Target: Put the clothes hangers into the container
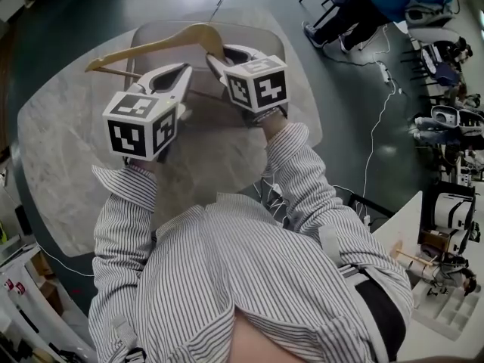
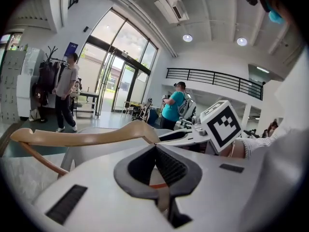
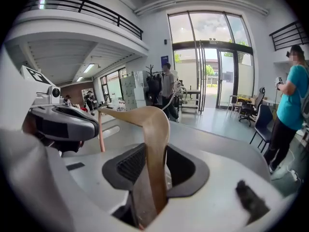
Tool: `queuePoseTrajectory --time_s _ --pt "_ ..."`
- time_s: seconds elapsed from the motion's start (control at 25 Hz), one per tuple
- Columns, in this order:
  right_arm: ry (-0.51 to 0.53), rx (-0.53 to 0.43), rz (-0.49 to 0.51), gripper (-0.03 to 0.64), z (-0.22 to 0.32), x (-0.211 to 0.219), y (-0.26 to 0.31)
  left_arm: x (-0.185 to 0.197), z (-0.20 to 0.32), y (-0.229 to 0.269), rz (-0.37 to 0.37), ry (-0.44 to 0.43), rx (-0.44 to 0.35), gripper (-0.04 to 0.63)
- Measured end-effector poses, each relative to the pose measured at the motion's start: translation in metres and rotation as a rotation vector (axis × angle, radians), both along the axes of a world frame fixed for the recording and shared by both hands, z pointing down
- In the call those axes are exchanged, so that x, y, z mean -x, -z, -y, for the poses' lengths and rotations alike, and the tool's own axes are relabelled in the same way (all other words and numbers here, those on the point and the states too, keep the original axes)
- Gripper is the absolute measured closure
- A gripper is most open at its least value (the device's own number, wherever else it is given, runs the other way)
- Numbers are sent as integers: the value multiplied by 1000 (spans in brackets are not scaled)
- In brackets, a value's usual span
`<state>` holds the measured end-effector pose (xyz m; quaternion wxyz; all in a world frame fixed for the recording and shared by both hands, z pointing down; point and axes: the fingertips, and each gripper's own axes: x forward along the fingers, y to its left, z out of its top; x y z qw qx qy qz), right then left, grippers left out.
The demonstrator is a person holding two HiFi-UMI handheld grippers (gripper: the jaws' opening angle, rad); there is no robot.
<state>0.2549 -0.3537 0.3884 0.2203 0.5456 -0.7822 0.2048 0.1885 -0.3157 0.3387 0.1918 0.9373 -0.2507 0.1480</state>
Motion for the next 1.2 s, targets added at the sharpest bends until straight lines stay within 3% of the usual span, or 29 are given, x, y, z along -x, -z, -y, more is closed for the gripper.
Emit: queuePoseTrajectory --time_s 0.48,0.8,1.2 --pt "21 72 -40 477 0 -14 -18 -15 -3 6 62 -48 -97 586" --pt "50 167 -17 476 -2 -11 -46 -21 -3 -1 101 -93 -109 586" --pt "-11 197 -23 472 0 -22 -55 -23 -5 -2 110 -104 -110 586"
